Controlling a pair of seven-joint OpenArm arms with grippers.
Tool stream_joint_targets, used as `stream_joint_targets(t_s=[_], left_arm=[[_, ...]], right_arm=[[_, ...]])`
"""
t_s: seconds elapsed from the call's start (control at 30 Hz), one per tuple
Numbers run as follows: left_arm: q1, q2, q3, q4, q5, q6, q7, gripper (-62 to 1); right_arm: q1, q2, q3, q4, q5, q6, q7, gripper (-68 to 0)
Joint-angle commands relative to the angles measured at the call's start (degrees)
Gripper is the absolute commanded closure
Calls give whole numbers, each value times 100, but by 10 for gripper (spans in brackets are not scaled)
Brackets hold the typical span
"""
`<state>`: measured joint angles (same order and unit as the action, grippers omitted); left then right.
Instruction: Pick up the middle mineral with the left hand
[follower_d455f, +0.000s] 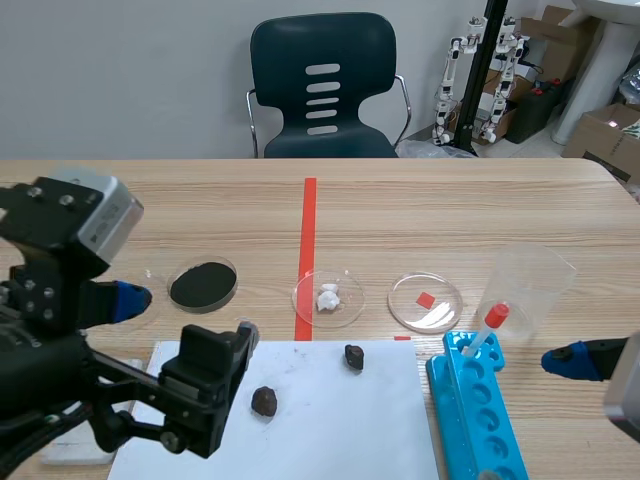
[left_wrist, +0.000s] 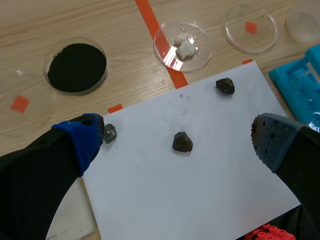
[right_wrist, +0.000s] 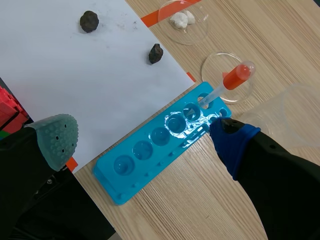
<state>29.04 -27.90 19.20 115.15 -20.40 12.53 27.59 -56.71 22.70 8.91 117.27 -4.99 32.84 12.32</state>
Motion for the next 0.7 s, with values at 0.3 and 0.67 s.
stream_joint_targets(t_s=[0.3, 0.67], left_arm=[[-1543, 529, 1152, -457, 0, 1528, 1829, -615], [-2559, 1263, 1547, -1515, 13, 2435, 3147, -615]], right_arm=[[37, 63, 13, 92, 46, -7, 44, -547], [37, 63, 13, 92, 46, -7, 44, -547]])
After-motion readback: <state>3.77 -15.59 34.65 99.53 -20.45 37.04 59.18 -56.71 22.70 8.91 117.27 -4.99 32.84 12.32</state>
